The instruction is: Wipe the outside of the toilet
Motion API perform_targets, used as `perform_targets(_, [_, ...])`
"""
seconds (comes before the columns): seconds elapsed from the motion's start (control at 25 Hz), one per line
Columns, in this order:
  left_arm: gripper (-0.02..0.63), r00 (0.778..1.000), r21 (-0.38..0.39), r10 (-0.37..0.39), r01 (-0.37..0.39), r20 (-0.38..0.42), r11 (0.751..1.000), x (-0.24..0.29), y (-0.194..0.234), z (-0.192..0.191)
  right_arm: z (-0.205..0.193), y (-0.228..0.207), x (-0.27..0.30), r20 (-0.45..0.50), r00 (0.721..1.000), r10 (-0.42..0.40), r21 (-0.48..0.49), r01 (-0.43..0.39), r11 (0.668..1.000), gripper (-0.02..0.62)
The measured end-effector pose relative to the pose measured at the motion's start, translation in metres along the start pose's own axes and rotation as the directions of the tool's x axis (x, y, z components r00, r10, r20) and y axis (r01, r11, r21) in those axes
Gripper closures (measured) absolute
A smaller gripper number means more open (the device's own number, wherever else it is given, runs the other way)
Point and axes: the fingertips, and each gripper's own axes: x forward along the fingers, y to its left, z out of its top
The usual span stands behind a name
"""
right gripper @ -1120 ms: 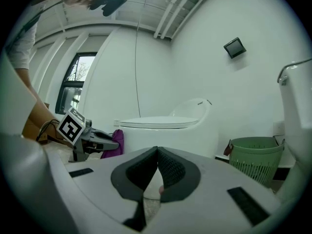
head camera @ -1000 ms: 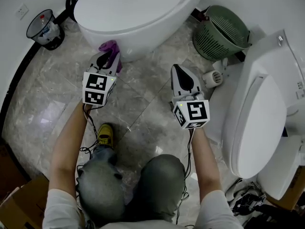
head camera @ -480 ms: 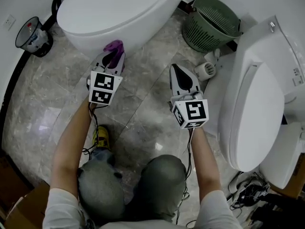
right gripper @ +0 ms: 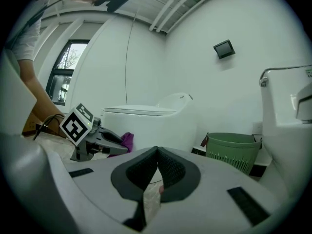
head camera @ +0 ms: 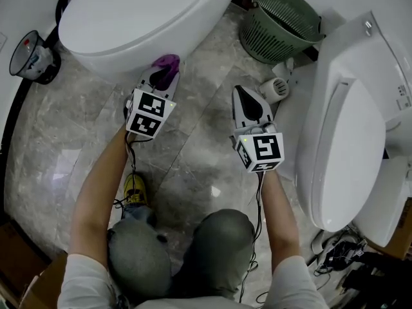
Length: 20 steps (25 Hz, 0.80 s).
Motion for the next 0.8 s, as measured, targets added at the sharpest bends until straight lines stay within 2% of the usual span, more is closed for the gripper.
perform_targets(0.08, [0.537, 0.991, 0.027, -0.132, 0.132, -0.011, 0.991, 0.002, -0.025, 0.003, -0.003, 0.004, 0.004, -0.007, 1.000, 0.009, -0.003, -0.009, 1.000, 0.588])
perform_targets(0.12, [0.537, 0.985, 0.053, -0.171, 0.172, -0.010, 0.984, 0.001, -0.035, 0.005, -0.003, 0.007, 0.006, -0.008, 1.000, 0.015, -0.006, -0.015, 1.000, 0.588])
perform_targets(0.2, [0.537, 0.979, 0.096, -0.205, 0.205, -0.009, 0.974, -0.005, -0.048, 0.007, -0.002, 0.011, 0.010, -0.008, 1.000, 0.027, -0.006, -0.027, 1.000, 0.588])
perform_targets(0.28, [0.537, 0.977, 0.104, -0.212, 0.213, -0.016, 0.972, -0.012, -0.050, 0.003, -0.001, 0.017, 0.014, -0.005, 0.999, 0.038, -0.003, -0.038, 0.999, 0.588])
perform_targets(0.52, [0.537, 0.991, 0.070, -0.116, 0.120, -0.061, 0.990, -0.055, -0.011, -0.032, 0.000, 0.046, 0.025, 0.004, 0.996, 0.088, 0.008, -0.088, 0.996, 0.588])
perform_targets(0.68, [0.537, 0.994, 0.006, -0.020, 0.021, -0.106, 1.000, -0.095, 0.026, -0.069, 0.001, 0.069, 0.034, 0.010, 0.992, 0.126, 0.014, -0.126, 0.992, 0.588])
perform_targets(0.8, [0.537, 0.988, -0.074, 0.073, -0.084, -0.136, 0.994, -0.127, 0.060, -0.098, 0.001, 0.082, 0.037, 0.013, 0.989, 0.147, 0.022, -0.147, 0.989, 0.588])
